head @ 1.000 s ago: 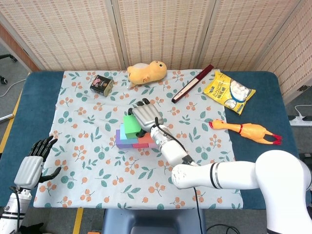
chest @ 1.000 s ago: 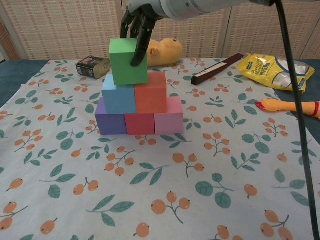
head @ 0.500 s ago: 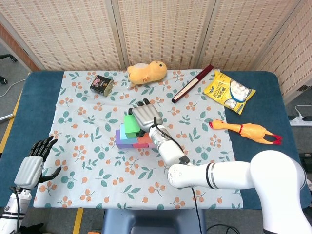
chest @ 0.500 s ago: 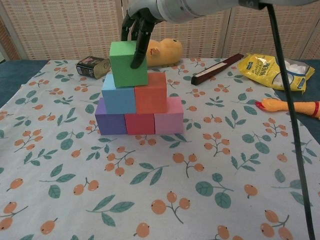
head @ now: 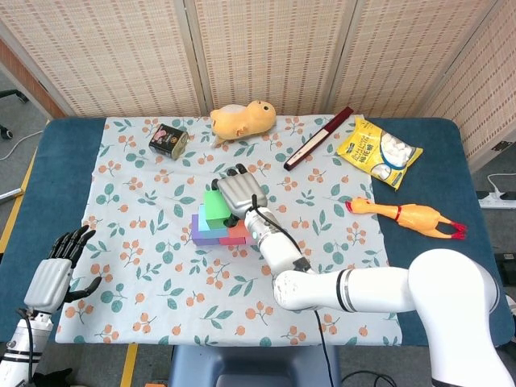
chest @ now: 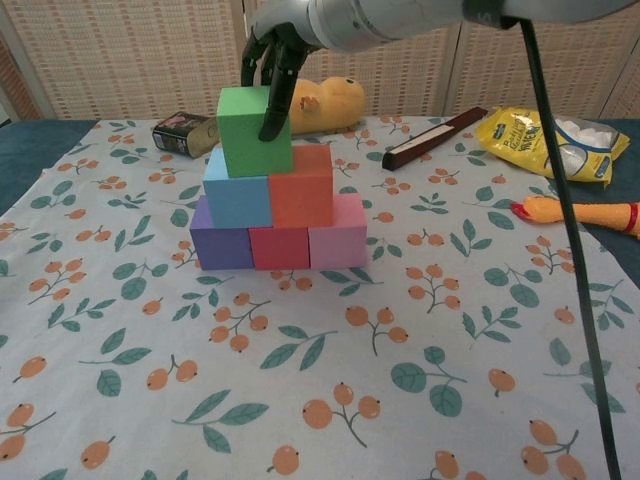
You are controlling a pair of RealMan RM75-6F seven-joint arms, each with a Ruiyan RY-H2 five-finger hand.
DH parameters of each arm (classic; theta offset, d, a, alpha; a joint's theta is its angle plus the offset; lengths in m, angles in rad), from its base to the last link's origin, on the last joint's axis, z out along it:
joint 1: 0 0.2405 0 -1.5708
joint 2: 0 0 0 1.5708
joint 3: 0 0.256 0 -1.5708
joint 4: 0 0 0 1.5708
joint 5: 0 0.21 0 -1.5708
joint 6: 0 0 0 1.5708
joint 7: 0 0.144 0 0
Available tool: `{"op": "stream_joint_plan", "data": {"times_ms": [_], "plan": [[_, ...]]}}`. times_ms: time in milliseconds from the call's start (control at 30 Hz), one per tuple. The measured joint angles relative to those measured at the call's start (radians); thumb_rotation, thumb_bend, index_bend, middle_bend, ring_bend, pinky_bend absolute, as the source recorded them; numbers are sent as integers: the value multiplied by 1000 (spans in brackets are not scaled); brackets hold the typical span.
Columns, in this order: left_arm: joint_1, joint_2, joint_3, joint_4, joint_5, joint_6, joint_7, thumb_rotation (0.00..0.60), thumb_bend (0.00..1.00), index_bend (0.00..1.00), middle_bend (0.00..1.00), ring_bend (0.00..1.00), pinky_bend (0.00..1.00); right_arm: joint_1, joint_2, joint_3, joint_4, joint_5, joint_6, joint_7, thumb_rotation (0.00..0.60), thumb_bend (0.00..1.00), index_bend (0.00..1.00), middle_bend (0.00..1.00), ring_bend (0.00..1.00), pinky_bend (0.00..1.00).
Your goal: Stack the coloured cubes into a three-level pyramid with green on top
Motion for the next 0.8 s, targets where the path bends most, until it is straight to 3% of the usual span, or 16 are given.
{"op": "stream_joint_plan", "data": {"times_ms": [800], "plan": [[0,-2,0,2,3,1,-2,600,301,71,0,0,47,-8,6,8,-13,24,16,-29,600,166,270,359,119,0]]}}
